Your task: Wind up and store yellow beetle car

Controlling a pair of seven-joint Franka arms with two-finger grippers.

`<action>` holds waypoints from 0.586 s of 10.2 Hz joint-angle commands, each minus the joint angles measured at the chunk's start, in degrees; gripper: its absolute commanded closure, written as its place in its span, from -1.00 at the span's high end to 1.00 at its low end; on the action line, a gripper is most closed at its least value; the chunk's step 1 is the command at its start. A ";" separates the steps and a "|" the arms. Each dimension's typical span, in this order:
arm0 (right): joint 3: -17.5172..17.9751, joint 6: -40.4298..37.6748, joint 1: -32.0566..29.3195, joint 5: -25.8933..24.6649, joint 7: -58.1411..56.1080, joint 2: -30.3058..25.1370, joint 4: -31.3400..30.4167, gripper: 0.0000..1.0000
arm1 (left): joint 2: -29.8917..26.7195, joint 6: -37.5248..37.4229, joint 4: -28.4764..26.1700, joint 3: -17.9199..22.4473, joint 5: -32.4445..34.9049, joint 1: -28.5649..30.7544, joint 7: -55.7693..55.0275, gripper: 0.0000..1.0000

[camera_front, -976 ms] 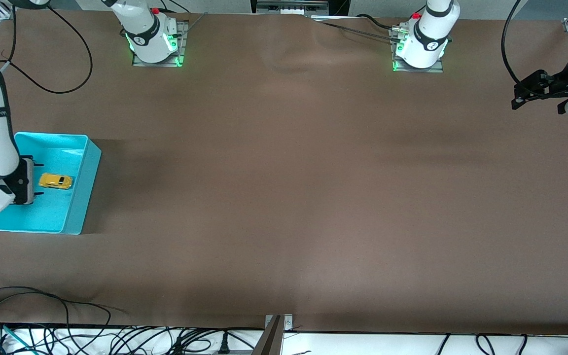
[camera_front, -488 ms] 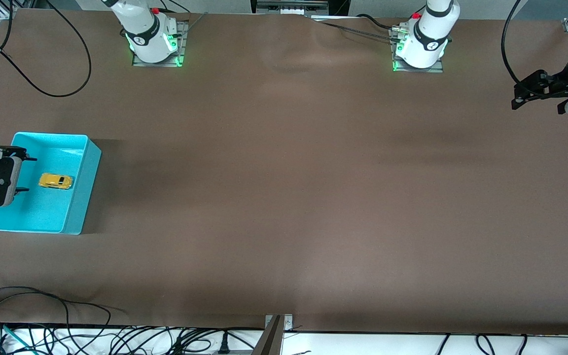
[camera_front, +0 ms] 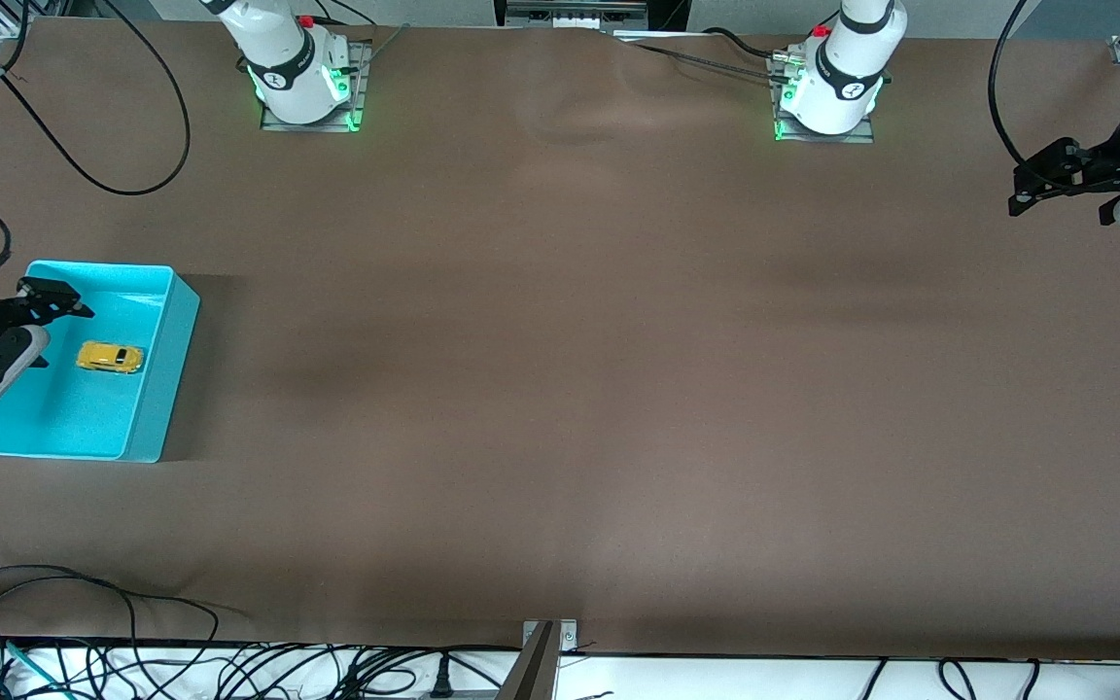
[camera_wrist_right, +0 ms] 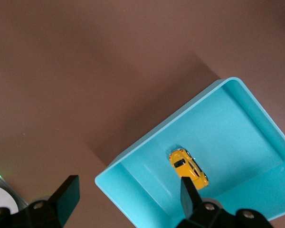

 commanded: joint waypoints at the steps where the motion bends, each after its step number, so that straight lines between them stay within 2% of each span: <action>1: 3.65 -0.79 -0.43 0.89 15.31 -3.40 -0.56 0.99 | 0.36 -1.28 1.48 0.03 -1.10 0.14 -0.20 1.00; 6: 4.81 -3.16 -0.43 0.89 30.55 -7.62 -0.74 1.00 | 0.36 -1.28 1.56 0.03 -1.10 0.14 -0.20 1.00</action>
